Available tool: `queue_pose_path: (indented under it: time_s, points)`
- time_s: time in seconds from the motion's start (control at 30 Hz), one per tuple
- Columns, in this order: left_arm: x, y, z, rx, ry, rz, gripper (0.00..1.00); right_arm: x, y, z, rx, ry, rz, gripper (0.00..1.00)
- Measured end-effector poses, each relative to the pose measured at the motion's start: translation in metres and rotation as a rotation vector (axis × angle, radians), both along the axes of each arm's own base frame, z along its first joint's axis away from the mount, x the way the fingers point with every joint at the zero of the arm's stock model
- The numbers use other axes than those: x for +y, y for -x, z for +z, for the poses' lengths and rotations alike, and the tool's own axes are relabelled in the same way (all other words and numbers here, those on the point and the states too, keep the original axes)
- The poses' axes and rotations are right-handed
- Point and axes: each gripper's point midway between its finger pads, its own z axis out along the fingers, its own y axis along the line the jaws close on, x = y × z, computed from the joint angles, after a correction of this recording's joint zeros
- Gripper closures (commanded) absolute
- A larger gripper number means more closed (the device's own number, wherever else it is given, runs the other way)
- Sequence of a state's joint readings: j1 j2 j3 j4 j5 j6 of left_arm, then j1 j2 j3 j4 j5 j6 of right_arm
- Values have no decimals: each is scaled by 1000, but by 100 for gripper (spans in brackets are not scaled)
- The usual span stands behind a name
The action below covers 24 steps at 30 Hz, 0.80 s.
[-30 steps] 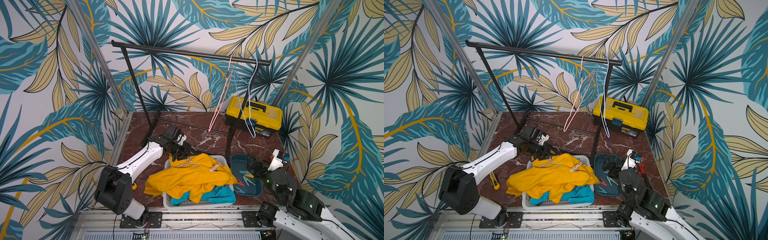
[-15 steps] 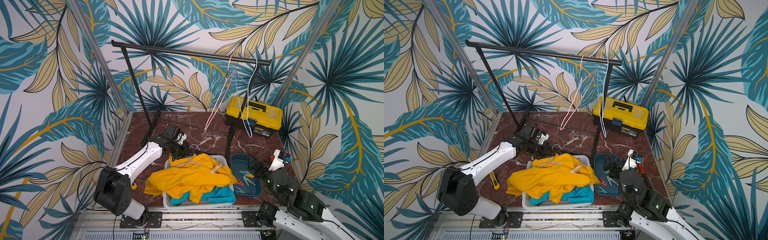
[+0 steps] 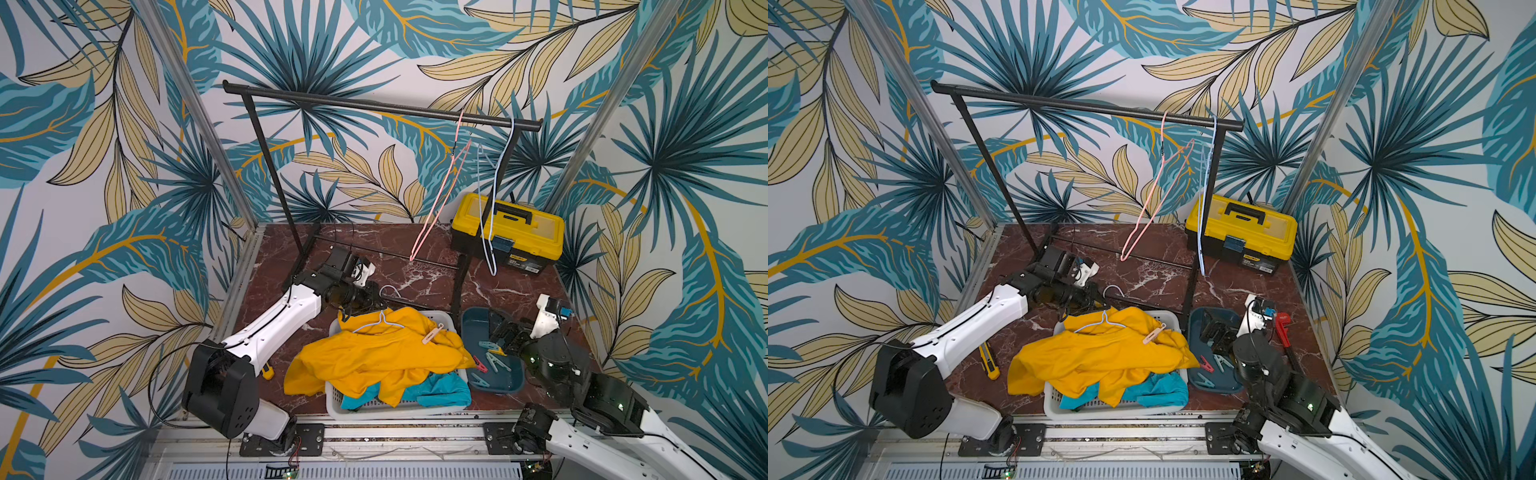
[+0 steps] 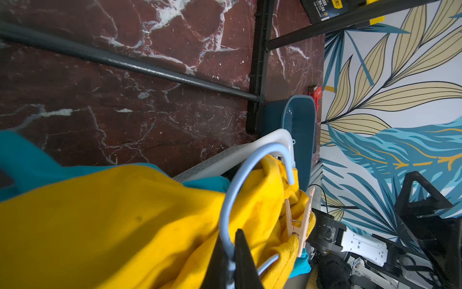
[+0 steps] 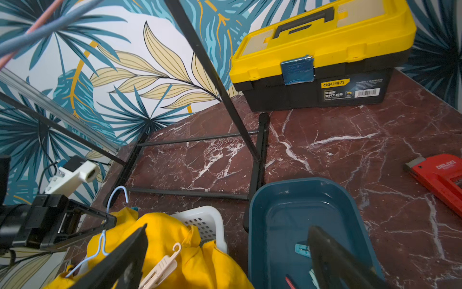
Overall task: Remove the clothespins securing t-shirts to the hanger
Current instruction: Pick up the hanger from the basket.
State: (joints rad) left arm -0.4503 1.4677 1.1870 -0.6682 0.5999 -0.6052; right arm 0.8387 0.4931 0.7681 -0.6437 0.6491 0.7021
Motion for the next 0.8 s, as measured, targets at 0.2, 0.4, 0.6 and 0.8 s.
queue_pose_path:
  time_s: [0.2,0.4,0.6,0.8]
  points:
    - [-3,6,37,-141,46,-80,100,39,-11,-12,97,66,129,1]
    - [-3,20,82,-318,105,-173,100,70,-14,-9,107,61,255,1]
    - [-5,31,96,-393,137,-247,100,103,-8,6,67,-3,422,1]
    - [-8,36,99,-438,152,-308,100,138,7,18,46,-69,629,1]
